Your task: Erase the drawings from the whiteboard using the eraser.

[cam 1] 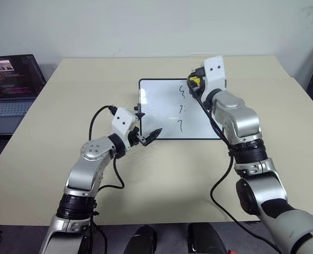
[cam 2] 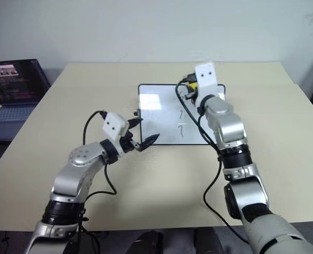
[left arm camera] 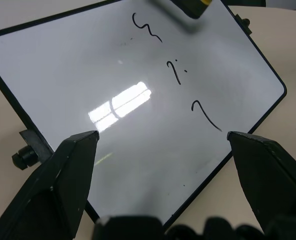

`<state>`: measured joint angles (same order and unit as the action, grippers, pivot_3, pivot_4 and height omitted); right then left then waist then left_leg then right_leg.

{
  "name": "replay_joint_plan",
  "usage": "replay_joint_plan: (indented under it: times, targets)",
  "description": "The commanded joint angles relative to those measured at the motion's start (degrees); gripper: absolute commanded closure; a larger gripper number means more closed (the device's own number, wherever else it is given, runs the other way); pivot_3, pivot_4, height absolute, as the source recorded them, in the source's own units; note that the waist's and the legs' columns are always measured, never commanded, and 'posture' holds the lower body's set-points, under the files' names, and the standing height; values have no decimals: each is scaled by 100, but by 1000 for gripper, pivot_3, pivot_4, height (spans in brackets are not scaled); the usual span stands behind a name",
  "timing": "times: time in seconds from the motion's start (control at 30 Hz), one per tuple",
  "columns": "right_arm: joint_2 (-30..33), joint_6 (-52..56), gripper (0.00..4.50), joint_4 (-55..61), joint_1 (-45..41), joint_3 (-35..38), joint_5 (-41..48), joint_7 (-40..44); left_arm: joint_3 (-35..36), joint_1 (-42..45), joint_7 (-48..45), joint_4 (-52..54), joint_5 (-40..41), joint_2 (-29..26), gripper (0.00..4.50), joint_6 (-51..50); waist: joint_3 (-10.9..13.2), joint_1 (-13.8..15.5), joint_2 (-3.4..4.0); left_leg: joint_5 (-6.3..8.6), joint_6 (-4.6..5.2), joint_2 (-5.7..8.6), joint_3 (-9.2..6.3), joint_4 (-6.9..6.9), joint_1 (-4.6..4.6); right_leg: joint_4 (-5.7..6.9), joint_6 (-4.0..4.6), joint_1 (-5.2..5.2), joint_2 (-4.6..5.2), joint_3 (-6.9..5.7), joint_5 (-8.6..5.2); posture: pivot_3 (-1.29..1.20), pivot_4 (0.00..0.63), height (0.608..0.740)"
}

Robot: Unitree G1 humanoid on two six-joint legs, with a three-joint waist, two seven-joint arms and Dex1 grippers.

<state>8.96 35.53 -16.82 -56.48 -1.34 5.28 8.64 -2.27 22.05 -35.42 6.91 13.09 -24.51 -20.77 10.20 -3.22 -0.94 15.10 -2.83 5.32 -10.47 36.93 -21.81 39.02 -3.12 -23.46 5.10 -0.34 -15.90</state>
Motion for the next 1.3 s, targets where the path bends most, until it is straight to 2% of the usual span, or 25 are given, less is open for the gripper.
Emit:
replay_joint_plan:
  times: [0.03,0.53,1.3]
  targets:
    - [-49,-325,3409,-108,-289,5,-51,60,-32,-12,54,355,-19,50,0,112,0,1,0,0,0,0,0,0,0,0,0,0,0,0,0,0,150,740]
    - [-557,-210,3409,-261,-419,-59,-9,62,81,-50,34,317,-43,-72,0,202,0,-1,0,0,0,-1,0,0,0,0,1,-2,0,2,1,0,150,740]
    - [-348,-95,3409,-646,-545,-398,-604,92,160,-92,93,472,-35,-98,0,123,0,-2,1,0,0,-1,0,0,-1,0,2,-4,0,2,1,0,150,740]
